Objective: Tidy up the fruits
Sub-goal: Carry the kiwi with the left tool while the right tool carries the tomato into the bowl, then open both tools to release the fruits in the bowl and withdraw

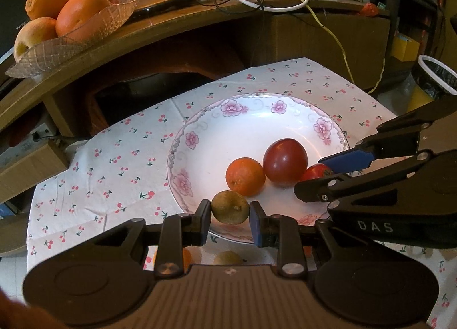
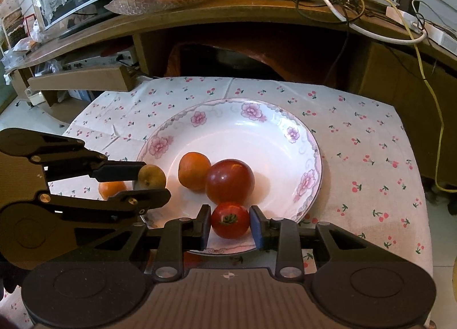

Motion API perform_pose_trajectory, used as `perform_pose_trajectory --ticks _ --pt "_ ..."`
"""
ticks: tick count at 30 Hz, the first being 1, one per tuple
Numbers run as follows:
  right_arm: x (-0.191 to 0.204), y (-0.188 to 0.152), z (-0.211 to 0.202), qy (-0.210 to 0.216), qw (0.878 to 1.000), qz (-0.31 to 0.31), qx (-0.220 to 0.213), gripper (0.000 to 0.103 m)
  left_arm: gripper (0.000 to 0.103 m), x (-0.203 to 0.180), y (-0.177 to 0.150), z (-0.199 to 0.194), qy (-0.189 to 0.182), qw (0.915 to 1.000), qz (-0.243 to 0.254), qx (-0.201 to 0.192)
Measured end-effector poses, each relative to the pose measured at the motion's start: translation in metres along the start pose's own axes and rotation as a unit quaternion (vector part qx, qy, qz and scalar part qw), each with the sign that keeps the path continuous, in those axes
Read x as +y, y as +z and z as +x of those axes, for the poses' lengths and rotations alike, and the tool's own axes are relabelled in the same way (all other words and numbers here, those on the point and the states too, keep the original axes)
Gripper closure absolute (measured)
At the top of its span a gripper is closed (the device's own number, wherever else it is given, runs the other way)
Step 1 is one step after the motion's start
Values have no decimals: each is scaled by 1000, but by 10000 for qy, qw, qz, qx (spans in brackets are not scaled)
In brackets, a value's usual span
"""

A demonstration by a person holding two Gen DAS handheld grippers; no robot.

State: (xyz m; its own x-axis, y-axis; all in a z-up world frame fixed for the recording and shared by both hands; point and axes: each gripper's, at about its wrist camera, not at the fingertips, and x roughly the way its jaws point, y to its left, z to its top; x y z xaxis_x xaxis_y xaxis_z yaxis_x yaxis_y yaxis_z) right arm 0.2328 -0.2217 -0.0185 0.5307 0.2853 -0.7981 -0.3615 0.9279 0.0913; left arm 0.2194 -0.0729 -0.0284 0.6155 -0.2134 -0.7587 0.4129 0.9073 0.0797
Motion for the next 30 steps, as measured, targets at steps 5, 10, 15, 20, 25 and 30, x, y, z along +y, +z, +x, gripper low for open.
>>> perform_pose_trajectory --ticks 5,10,15,20,25,30 --pt "-2 1 -2 -4 10000 65 -75 67 68 0 1 -2 15 10000 -27 -45" --pt "-5 2 -7 -1 9998 124 -160 64 67 2 2 -4 23 9999 -59 -80" --pt "-4 4 -11 7 9995 131 -270 63 66 4 4 -8 32 9999 -93 -133" --pt "-8 6 -13 -35 9992 208 -331 63 66 9 6 -13 56 9996 -163 -215" --pt "-11 6 -14 -31 9990 291 -350 62 65 15 8 -15 66 9994 -257 -244" --pt "-10 4 -21 45 9987 251 -435 62 64 21 4 -20 74 9992 -276 -275"
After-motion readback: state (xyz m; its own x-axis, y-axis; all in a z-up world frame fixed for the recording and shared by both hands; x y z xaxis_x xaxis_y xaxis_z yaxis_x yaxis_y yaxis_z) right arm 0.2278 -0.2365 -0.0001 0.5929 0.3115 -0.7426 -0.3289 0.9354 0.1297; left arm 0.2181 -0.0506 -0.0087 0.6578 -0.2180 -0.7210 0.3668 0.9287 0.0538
